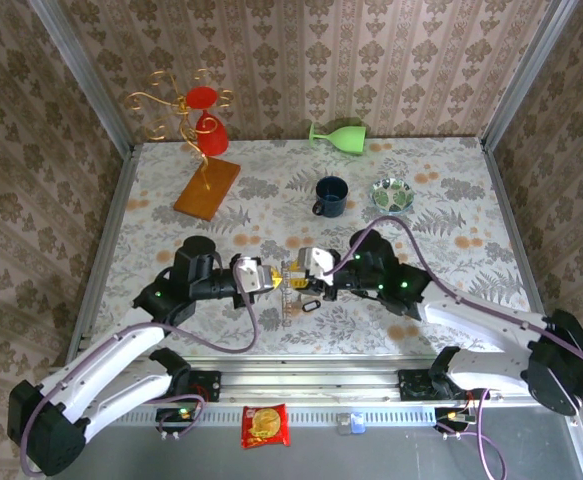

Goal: Put the keys on the keyring

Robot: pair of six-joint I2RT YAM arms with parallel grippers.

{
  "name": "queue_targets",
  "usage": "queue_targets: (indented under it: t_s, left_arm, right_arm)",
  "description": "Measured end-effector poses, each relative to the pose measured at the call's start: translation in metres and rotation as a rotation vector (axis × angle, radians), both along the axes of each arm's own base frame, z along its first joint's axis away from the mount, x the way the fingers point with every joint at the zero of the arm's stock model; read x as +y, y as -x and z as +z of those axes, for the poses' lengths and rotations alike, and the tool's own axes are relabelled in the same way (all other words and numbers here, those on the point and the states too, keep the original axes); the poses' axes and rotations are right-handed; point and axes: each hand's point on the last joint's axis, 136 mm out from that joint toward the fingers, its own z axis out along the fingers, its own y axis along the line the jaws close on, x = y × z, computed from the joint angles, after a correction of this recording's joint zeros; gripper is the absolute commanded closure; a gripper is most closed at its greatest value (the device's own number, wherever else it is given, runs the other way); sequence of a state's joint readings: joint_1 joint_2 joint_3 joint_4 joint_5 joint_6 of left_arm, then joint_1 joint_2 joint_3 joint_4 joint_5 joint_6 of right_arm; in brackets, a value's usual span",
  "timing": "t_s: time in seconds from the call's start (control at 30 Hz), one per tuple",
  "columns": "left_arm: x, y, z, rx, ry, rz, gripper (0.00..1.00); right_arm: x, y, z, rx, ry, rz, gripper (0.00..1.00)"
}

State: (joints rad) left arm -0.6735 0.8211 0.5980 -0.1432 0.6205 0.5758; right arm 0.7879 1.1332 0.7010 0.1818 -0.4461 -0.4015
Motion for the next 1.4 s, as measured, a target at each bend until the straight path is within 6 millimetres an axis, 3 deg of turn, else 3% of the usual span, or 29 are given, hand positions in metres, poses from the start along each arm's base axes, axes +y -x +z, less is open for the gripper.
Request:
queue_targets:
  t_s: [0.13,0.27,0.33,0.5,0.73,0.87,1.0,1.17,1.4]
  left_arm:
    - [0.006,-0.004,0.003,-0.018,-0.004,0.047,1.00]
    - [0.012,-0.009,0.002,-0.007,-0.017,0.103,1.00]
    - [0.015,-0.013,-0.003,0.007,-0.036,0.139,1.00]
    - [0.027,-0.023,-0.007,0.016,-0.064,0.241,1.00]
    - [0.046,-0.029,-0.015,0.026,-0.082,0.361,1.00]
    - [0.060,-0.035,-0.015,0.033,-0.076,0.442,1.00]
    - [0.078,-0.046,-0.015,0.054,-0.070,0.548,1.00]
    - [0.096,-0.054,-0.017,0.079,-0.046,0.641,1.00]
    - [0.111,-0.055,-0.016,0.086,-0.032,0.717,1.00]
  right_arm:
    - [-0.036,-0.013,0.008,0.060,-0.067,-0.205,0.75]
    - [-0.052,-0.022,0.000,0.252,-0.122,-0.403,0.73]
    - [-0.053,-0.021,-0.022,0.403,-0.095,-0.504,0.67]
    - [-0.045,-0.020,-0.082,0.726,0.084,-0.715,0.66]
    - [-0.034,-0.017,-0.142,0.972,0.251,-0.901,0.63]
    - [-0.029,-0.013,-0.163,1.031,0.321,-0.958,0.61]
    - [-0.013,-0.013,-0.172,1.033,0.375,-0.959,0.60]
    - [0.002,-0.004,-0.180,0.937,0.498,-0.896,0.58]
    - [0.003,-0.003,-0.194,0.784,0.683,-0.828,0.61]
